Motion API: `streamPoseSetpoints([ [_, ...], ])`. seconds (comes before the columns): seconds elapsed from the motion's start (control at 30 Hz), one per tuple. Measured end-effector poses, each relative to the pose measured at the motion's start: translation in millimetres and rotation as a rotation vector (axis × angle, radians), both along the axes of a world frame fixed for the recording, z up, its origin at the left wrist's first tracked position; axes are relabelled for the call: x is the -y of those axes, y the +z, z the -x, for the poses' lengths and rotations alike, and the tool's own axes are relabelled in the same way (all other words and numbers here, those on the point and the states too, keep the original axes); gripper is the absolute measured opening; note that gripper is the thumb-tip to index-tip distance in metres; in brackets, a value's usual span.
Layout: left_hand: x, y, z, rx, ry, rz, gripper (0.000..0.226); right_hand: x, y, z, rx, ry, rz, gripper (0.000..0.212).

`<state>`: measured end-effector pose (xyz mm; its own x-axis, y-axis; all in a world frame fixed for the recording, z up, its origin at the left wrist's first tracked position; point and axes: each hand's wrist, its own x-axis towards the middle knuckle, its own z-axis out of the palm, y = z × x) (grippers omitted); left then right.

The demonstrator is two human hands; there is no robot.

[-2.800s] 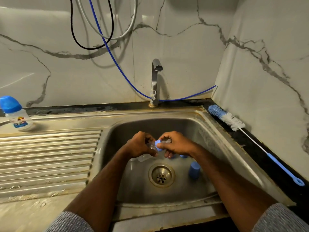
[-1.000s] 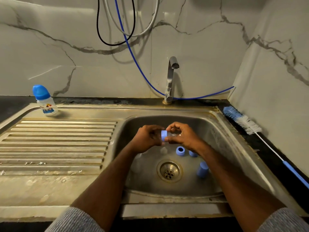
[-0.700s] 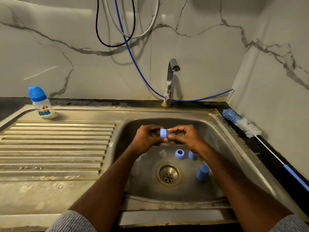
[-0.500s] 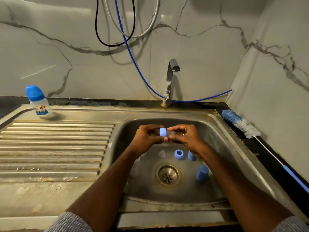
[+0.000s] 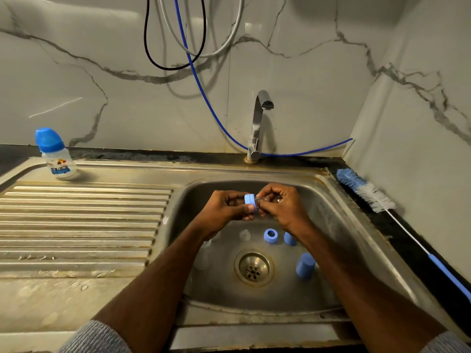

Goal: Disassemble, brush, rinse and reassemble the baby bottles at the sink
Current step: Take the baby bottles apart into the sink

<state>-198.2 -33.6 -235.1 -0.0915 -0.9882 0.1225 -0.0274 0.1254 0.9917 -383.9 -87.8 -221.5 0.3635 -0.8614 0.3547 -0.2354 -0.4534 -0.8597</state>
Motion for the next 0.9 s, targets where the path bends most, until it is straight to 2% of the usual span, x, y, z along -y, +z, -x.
streamPoseSetpoints([
  [0.13, 1, 0, 0, 0.023, 0.013, -0.004, 0.036, 2, -2, 1, -0.051, -0.017, 0.045, 0.013],
  [0.3, -2, 0, 3, 0.049, 0.023, 0.006, 0.035, 1, -4, 1, -0.241, -0.019, 0.274, 0.023],
  [0.43, -1, 0, 0, 0.028, 0.056, 0.024, 0.038, 2, 1, 6, -0.084, 0.061, 0.03, 0.025],
  [0.5, 0, -1, 0, 0.052, 0.081, 0.032, 0.04, 1, 2, 8, -0.043, 0.093, -0.119, 0.017],
  [0.57, 1, -2, 1, 0.1, 0.084, 0.054, 0.04, -1, 3, 8, -0.018, 0.068, -0.239, 0.01],
  [0.63, 2, -2, 5, 0.148, 0.083, 0.078, 0.04, -2, 4, 7, 0.016, 0.016, -0.283, 0.011],
  [0.9, 5, 0, 7, 0.078, 0.115, 0.116, 0.045, -9, 3, -4, 0.459, 0.013, -0.638, 0.011],
])
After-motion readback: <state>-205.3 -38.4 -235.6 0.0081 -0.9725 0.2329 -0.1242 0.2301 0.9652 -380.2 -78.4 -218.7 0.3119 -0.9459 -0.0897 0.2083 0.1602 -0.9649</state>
